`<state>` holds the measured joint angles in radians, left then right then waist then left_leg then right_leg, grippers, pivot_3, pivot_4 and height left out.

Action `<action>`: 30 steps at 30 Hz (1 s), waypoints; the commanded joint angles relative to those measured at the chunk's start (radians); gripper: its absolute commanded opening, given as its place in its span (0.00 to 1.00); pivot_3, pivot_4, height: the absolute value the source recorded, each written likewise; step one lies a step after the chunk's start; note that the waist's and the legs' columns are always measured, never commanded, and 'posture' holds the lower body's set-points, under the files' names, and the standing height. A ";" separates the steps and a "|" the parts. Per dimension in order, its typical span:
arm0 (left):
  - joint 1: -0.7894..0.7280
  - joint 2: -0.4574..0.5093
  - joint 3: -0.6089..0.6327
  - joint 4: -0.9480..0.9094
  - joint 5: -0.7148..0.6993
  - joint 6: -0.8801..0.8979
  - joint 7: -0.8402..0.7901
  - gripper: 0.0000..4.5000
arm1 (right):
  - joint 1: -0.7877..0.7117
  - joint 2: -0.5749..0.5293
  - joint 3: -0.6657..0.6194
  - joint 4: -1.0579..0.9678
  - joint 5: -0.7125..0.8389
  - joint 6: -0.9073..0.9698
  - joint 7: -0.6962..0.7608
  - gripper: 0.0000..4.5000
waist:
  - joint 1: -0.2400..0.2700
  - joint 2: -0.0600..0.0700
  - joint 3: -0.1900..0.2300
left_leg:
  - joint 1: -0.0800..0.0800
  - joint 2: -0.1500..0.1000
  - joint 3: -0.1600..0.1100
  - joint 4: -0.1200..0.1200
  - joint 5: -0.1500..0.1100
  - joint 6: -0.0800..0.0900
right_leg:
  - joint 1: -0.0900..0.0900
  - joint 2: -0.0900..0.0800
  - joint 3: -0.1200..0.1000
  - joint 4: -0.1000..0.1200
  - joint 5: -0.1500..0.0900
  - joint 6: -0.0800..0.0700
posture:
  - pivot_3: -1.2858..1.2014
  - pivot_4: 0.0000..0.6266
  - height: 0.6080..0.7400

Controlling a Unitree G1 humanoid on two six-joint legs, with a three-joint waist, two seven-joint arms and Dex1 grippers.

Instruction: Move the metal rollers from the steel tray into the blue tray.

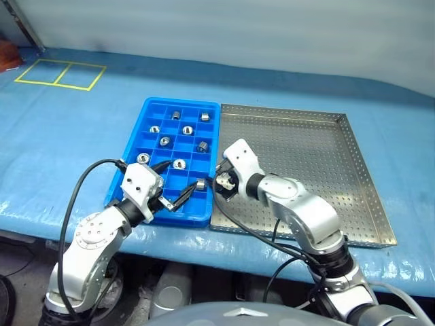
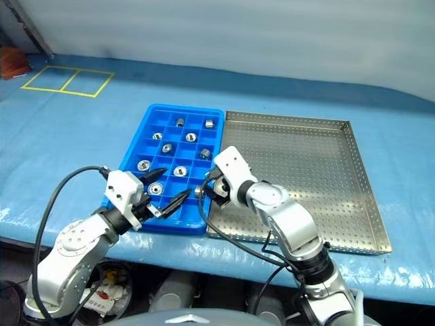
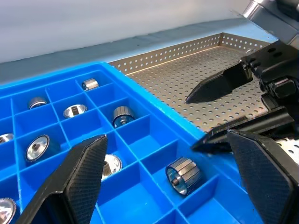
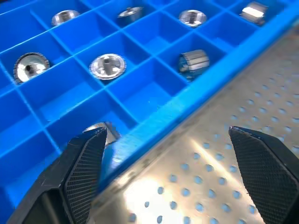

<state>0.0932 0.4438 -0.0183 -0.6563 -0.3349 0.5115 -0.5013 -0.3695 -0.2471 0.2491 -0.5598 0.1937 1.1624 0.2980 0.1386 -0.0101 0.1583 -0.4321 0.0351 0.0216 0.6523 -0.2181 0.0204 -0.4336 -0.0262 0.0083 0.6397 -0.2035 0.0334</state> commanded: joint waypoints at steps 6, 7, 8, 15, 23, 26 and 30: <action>-0.080 -0.010 -0.066 0.062 -0.020 -0.019 -0.063 1.00 | 0.123 -0.021 -0.161 -0.255 0.017 0.172 -0.072 0.99 | -0.039 0.000 0.000 | 0.000 0.000 0.001 -0.001 0.000 0.000 | 0.000 0.000 0.000 -0.001 -0.001 -0.001 | 0.58 0.24 1.00; -0.087 -0.011 -0.070 0.069 -0.019 -0.020 -0.069 1.00 | 0.142 -0.014 -0.170 -0.280 0.019 0.191 -0.081 0.99 | -0.046 0.000 0.000 | 0.000 0.000 0.001 -0.001 0.000 0.000 | 0.000 0.000 0.000 0.000 -0.001 -0.001 | 0.58 0.24 1.00; -0.093 -0.011 -0.074 0.076 -0.019 -0.021 -0.074 1.00 | 0.160 -0.007 -0.179 -0.303 0.019 0.212 -0.091 0.99 | -0.054 0.000 0.000 | 0.000 0.000 0.001 -0.001 0.000 0.000 | 0.000 0.000 0.000 0.000 -0.001 -0.001 | 0.58 0.24 1.00; -0.114 -0.015 -0.085 0.100 -0.020 -0.026 -0.099 1.00 | 0.297 0.029 -0.237 -0.436 -0.003 0.309 -0.161 0.99 | -0.093 0.000 0.000 | 0.002 0.000 0.000 -0.001 0.000 0.000 | 0.001 0.000 0.001 0.001 -0.001 -0.001 | 0.56 0.24 1.00; -0.107 0.024 -0.109 0.079 -0.039 -0.008 -0.166 1.00 | 0.426 0.060 -0.307 -0.432 -0.014 0.291 -0.186 0.99 | -0.105 0.000 0.000 | 0.003 0.000 0.000 0.000 0.000 0.000 | 0.001 0.001 0.001 0.001 -0.001 0.000 | 0.56 0.24 1.00; -0.105 0.040 -0.127 0.071 -0.042 -0.001 -0.183 1.00 | 0.446 0.065 -0.306 -0.405 -0.018 0.270 -0.192 0.99 | -0.108 0.000 0.000 | 0.003 0.001 0.000 0.000 0.000 0.000 | 0.001 0.000 0.002 0.001 -0.001 0.000 | 0.57 0.24 1.00; -0.097 0.043 -0.141 0.065 -0.044 -0.004 -0.188 1.00 | 0.456 0.078 -0.296 -0.377 -0.016 0.244 -0.197 0.99 | -0.109 0.000 0.000 | 0.003 0.001 0.000 0.000 0.000 0.000 | 0.001 0.000 0.002 0.001 -0.001 0.000 | 0.57 0.24 1.00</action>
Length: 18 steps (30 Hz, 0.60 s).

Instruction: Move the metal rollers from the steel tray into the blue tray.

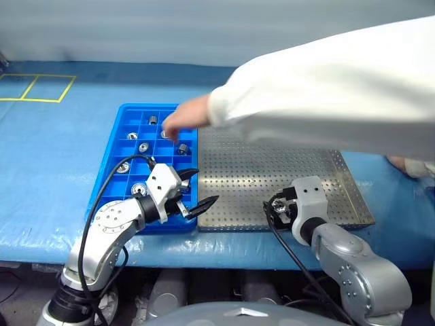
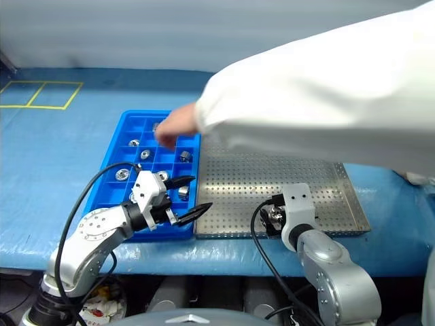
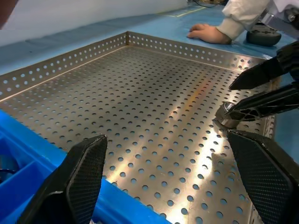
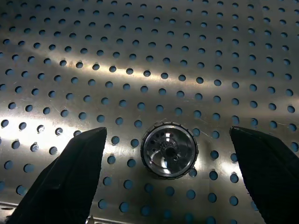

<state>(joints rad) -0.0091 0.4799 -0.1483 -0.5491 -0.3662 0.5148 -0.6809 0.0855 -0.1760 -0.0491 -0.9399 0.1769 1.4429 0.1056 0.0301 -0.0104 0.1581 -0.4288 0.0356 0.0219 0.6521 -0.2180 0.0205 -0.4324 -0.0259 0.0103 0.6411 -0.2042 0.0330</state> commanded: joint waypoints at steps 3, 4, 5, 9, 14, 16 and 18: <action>0.007 0.008 -0.016 -0.043 -0.012 -0.009 -0.008 1.00 | 0.004 0.013 0.010 0.017 0.001 -0.050 -0.006 0.99 | 0.000 0.000 0.000 | 0.000 0.000 0.000 0.000 0.000 0.000 | 0.000 0.000 0.000 0.000 0.000 0.000 | 0.57 0.24 1.00; 0.008 0.008 -0.019 -0.045 -0.013 -0.009 -0.008 1.00 | 0.004 0.014 0.012 0.021 0.001 -0.054 -0.007 0.99 | 0.000 0.000 0.000 | 0.000 0.000 0.000 0.000 0.000 0.000 | 0.000 0.000 0.000 0.000 0.000 0.000 | 0.57 0.24 1.00; 0.011 0.007 -0.023 -0.049 -0.014 -0.007 -0.007 1.00 | 0.005 0.014 0.014 0.025 0.002 -0.057 -0.007 0.99 | 0.000 0.000 0.000 | 0.000 0.000 0.000 0.000 0.000 0.000 | 0.000 0.000 0.000 0.000 0.000 0.000 | 0.57 0.24 1.00; 0.015 0.008 -0.032 -0.057 -0.021 0.000 -0.009 1.00 | 0.005 0.016 0.016 0.037 0.001 -0.068 -0.007 0.99 | 0.001 0.000 0.000 | 0.000 0.000 0.000 0.000 0.000 0.000 | 0.000 0.000 0.000 0.000 0.000 0.000 | 0.57 0.24 1.00; 0.016 0.008 -0.037 -0.064 -0.023 0.003 -0.005 1.00 | 0.007 0.014 0.018 0.048 0.001 -0.075 -0.006 0.99 | 0.003 0.000 0.000 | 0.000 0.000 0.000 0.000 0.000 0.000 | 0.000 0.000 0.000 0.000 0.000 0.000 | 0.58 0.24 1.00; 0.014 0.006 -0.039 -0.067 -0.022 0.005 -0.001 1.00 | 0.007 0.013 0.017 0.052 0.001 -0.078 -0.006 0.99 | 0.005 0.000 0.000 | 0.000 0.000 0.000 0.000 0.000 0.000 | 0.000 0.000 0.000 0.000 0.000 0.000 | 0.58 0.24 1.00; 0.012 0.005 -0.042 -0.071 -0.023 0.009 0.002 1.00 | 0.007 0.012 0.016 0.056 0.002 -0.082 -0.005 0.99 | 0.006 0.000 0.000 | 0.000 0.000 0.000 0.000 0.000 0.000 | 0.000 0.000 0.000 0.000 0.000 0.000 | 0.58 0.24 1.00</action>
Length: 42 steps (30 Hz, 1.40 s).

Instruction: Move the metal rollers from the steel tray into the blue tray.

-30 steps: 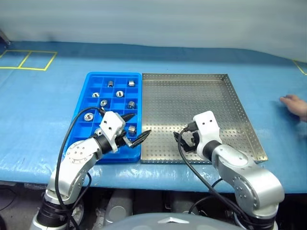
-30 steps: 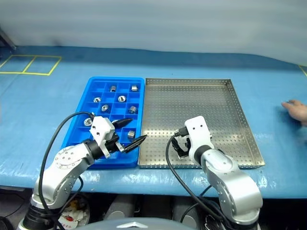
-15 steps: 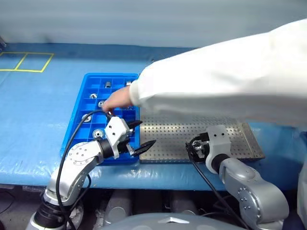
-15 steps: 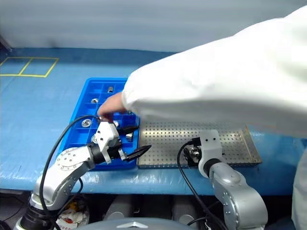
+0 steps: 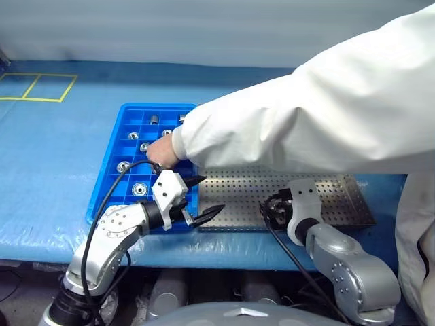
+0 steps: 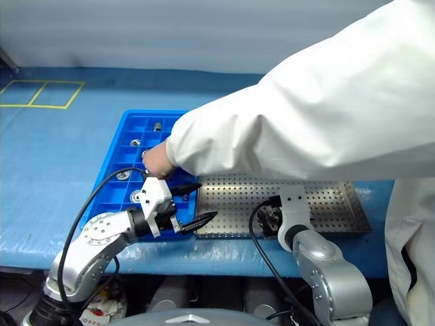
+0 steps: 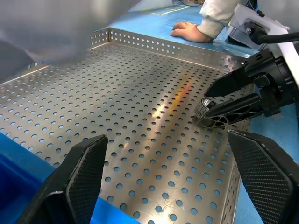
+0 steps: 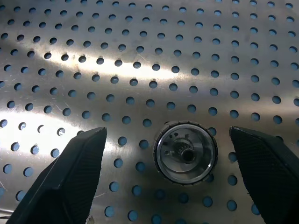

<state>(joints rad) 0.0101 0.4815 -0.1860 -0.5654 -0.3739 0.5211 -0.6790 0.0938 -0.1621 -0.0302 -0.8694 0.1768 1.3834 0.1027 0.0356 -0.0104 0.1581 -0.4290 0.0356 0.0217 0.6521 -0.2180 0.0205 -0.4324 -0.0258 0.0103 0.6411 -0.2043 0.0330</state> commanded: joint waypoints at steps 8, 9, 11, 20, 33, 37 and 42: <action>-0.011 0.000 -0.007 -0.063 -0.013 0.013 0.009 1.00 | 0.004 -0.006 -0.005 -0.002 -0.002 -0.024 -0.005 0.99 | 0.003 0.000 0.000 | 0.000 0.000 0.000 0.000 0.000 0.000 | 0.000 0.000 0.000 0.000 0.000 0.000 | 0.58 0.24 1.00; -0.011 -0.001 -0.007 -0.064 -0.012 0.014 0.011 1.00 | 0.005 -0.007 -0.004 -0.002 -0.002 -0.024 -0.005 0.99 | 0.003 0.000 0.000 | 0.000 0.000 0.000 0.000 0.000 0.000 | 0.000 0.000 0.000 0.000 0.000 0.000 | 0.58 0.24 1.00; -0.010 -0.002 -0.006 -0.065 -0.011 0.015 0.014 1.00 | 0.007 -0.007 0.002 0.000 -0.005 -0.024 -0.007 0.99 | 0.003 0.000 0.000 | 0.000 0.000 0.000 0.000 0.000 0.000 | 0.000 0.000 0.000 0.000 0.000 0.000 | 0.58 0.24 1.00; -0.003 0.000 -0.006 -0.065 -0.013 0.011 0.021 1.00 | 0.003 -0.005 0.003 0.011 -0.008 -0.013 -0.011 0.99 | 0.005 0.000 0.000 | 0.000 0.000 0.000 0.000 0.000 0.000 | 0.000 0.000 0.000 0.000 0.000 0.000 | 0.59 0.24 1.00; 0.008 0.002 -0.002 -0.058 -0.013 -0.003 0.016 1.00 | -0.001 -0.004 -0.005 0.016 -0.008 -0.005 -0.019 0.64 | 0.006 0.000 0.000 | 0.000 0.000 0.000 0.000 0.000 0.000 | 0.000 0.000 0.000 0.000 0.000 0.000 | 0.59 0.24 1.00; 0.011 0.001 0.006 -0.053 -0.014 -0.009 0.017 1.00 | -0.008 -0.003 -0.005 0.021 -0.010 -0.006 -0.022 0.38 | 0.006 0.000 0.000 | 0.000 0.000 0.000 0.000 0.000 0.000 | 0.000 0.000 0.000 0.000 0.000 0.000 | 0.59 0.24 1.00; 0.030 -0.004 0.059 -0.055 -0.022 -0.030 0.035 1.00 | -0.054 -0.023 0.008 0.013 -0.010 -0.006 -0.017 0.38 | 0.005 0.000 0.000 | 0.000 0.000 0.000 0.000 0.000 0.000 | 0.000 0.000 0.000 0.000 0.000 0.000 | 0.60 0.24 1.00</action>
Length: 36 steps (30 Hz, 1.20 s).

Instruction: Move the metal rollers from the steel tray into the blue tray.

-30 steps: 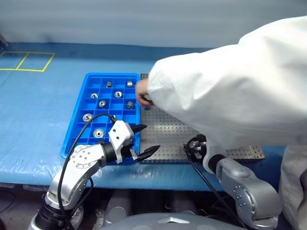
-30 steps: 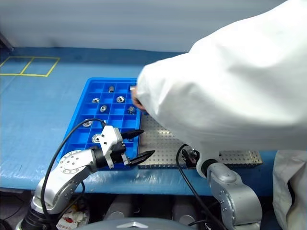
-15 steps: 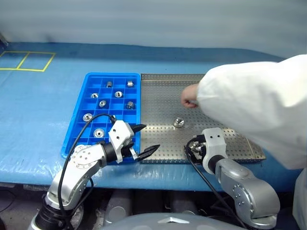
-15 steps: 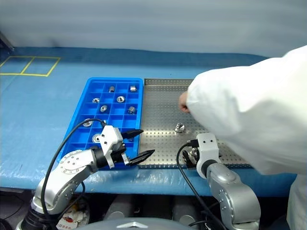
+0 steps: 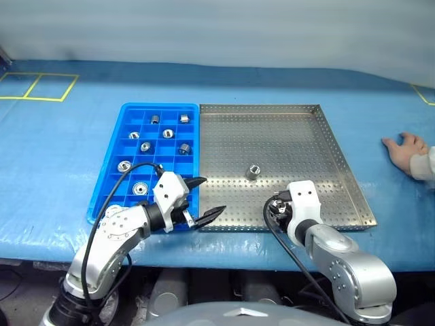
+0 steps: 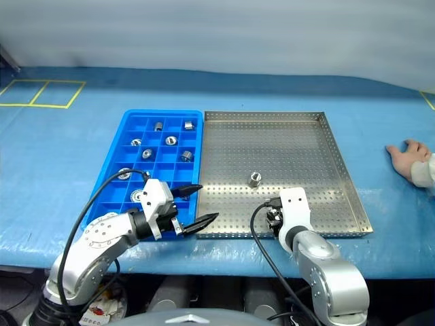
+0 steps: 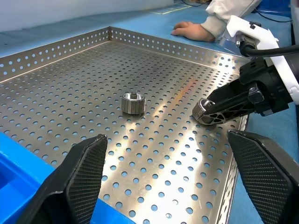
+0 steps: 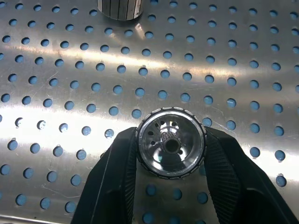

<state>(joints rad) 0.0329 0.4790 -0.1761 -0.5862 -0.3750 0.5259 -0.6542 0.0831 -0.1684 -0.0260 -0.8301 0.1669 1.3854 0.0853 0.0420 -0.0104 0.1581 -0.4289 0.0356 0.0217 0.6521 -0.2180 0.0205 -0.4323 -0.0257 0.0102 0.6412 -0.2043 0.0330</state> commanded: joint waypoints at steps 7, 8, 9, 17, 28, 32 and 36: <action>0.042 -0.013 0.153 -0.056 -0.037 -0.055 0.051 1.00 | -0.266 -0.082 0.076 0.006 0.010 -0.062 0.032 0.38 | 0.006 0.000 0.000 | 0.000 0.000 0.000 0.000 0.000 0.000 | 0.000 0.000 0.000 0.001 0.000 0.000 | 0.62 0.24 1.00; 0.048 -0.012 0.164 -0.060 -0.038 -0.059 0.058 1.00 | -0.296 -0.084 0.090 0.022 0.012 -0.073 0.038 0.38 | 0.011 0.000 0.000 | 0.000 0.000 -0.001 0.000 0.000 0.000 | 0.000 0.001 0.000 0.001 0.000 0.000 | 0.63 0.24 1.00; 0.056 -0.012 0.176 -0.065 -0.038 -0.062 0.066 1.00 | -0.329 -0.082 0.107 0.045 0.011 -0.090 0.043 0.38 | 0.014 0.000 0.000 | 0.000 0.000 -0.001 0.000 0.000 0.000 | 0.000 0.001 -0.001 0.001 0.000 0.000 | 0.63 0.24 1.00; 0.119 -0.022 0.249 -0.120 -0.032 -0.072 0.150 1.00 | -0.516 -0.013 0.241 0.278 -0.006 -0.272 0.070 0.38 | 0.056 0.000 0.000 | 0.000 -0.006 -0.001 0.000 0.000 0.000 | 0.000 0.001 0.000 0.000 0.000 0.000 | 0.68 0.24 1.00; 0.181 -0.049 0.265 -0.168 -0.035 -0.078 0.206 1.00 | -0.622 0.080 0.365 0.613 -0.038 -0.550 0.153 0.38 | 0.122 0.000 0.000 | -0.001 -0.006 -0.001 0.000 0.000 0.000 | 0.000 0.001 -0.002 0.000 0.000 0.000 | 0.70 0.24 1.00; 0.179 -0.055 0.253 -0.164 -0.036 -0.079 0.211 1.00 | -0.649 0.115 0.382 0.698 -0.052 -0.612 0.176 0.38 | 0.141 0.000 0.000 | -0.001 -0.006 -0.001 0.000 0.000 0.000 | 0.000 0.001 -0.002 0.000 0.000 0.000 | 0.70 0.24 1.00; 0.166 -0.056 0.240 -0.157 -0.035 -0.076 0.214 1.00 | -0.676 0.144 0.391 0.776 -0.065 -0.662 0.193 0.38 | 0.150 0.000 0.000 | -0.001 -0.006 0.000 -0.001 0.000 0.000 | 0.000 0.001 -0.002 0.000 0.000 0.000 | 0.70 0.24 1.00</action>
<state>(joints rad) 0.2108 0.4297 0.0666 -0.7063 -0.4010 0.4697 -0.4406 -0.5679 -0.0372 0.3620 -0.0529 0.1098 0.7644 0.2666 0.1917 -0.0102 0.1583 -0.4303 0.0300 0.0220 0.6510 -0.2178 0.0199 -0.4329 -0.0245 0.0077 0.6413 -0.2046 0.0325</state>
